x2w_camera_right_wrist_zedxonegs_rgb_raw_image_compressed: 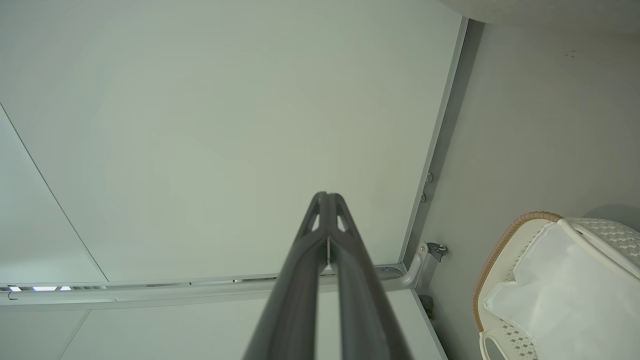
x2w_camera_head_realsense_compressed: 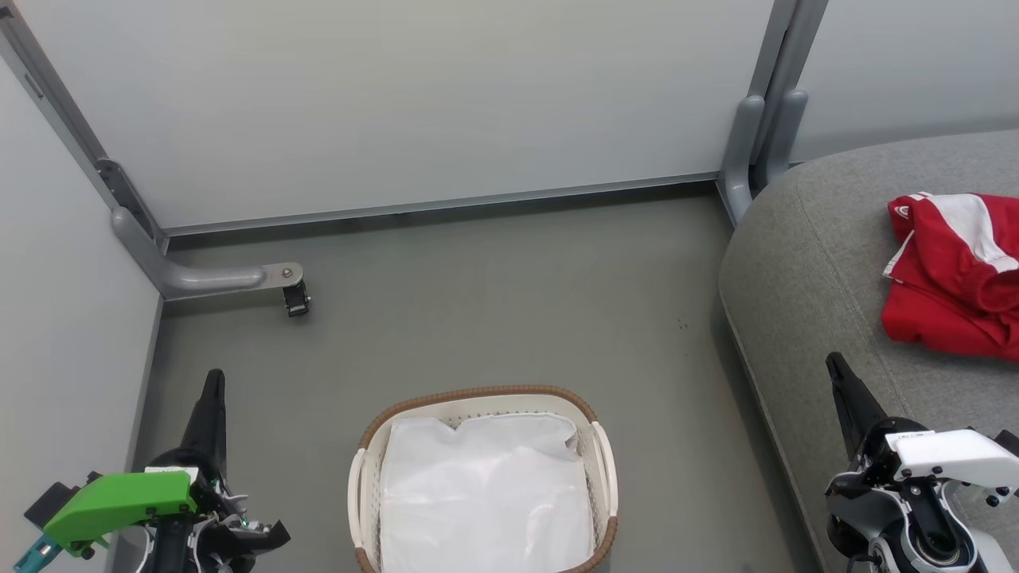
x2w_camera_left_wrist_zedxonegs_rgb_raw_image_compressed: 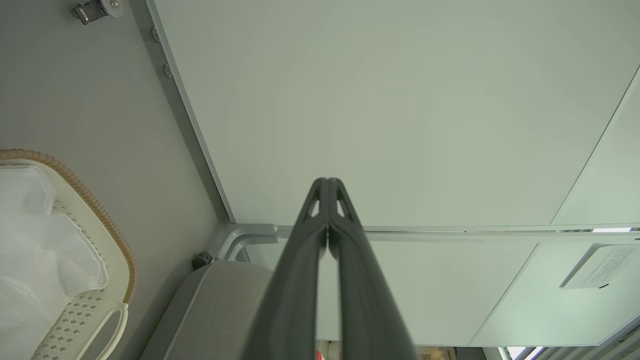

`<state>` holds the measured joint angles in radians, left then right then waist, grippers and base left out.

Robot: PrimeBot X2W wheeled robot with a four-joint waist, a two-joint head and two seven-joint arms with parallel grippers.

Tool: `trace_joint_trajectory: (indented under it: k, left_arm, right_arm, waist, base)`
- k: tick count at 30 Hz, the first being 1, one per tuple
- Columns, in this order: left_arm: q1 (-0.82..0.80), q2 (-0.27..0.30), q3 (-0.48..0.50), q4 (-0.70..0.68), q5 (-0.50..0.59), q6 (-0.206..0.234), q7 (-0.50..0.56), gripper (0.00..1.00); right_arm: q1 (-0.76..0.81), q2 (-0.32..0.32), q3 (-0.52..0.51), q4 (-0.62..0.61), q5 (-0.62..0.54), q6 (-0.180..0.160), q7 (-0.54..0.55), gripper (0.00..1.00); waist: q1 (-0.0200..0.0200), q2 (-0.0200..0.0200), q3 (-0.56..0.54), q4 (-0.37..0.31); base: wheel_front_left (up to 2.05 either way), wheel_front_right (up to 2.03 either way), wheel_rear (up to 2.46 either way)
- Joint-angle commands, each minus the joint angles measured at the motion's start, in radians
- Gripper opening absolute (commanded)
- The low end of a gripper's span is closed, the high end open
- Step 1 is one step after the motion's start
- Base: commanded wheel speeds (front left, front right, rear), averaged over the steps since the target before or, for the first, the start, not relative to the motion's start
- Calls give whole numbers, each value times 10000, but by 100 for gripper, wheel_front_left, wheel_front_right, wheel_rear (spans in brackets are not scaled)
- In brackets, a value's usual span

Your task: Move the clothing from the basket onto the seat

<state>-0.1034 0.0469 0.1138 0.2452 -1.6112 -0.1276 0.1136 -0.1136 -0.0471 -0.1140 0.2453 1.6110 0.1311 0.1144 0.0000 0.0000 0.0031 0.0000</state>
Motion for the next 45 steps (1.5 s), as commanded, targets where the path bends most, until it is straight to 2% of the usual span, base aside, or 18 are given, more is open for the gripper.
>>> trace_joint_trajectory:
  k: [1, 45]
  left_arm:
    - [-107, 62, 24, -13, -33, -67, 45, 0]
    - [-106, 62, 22, -14, -33, -64, 43, 0]
  right_arm:
    - [104, -59, -22, -36, 37, -7, 32, 0]
    - [104, -59, -20, -35, 38, -5, 30, 0]
  waist:
    - [0, 0, 0, 0]
    - [0, 0, 0, 0]
  base:
    - [0, 0, 0]
    - [0, 0, 0]
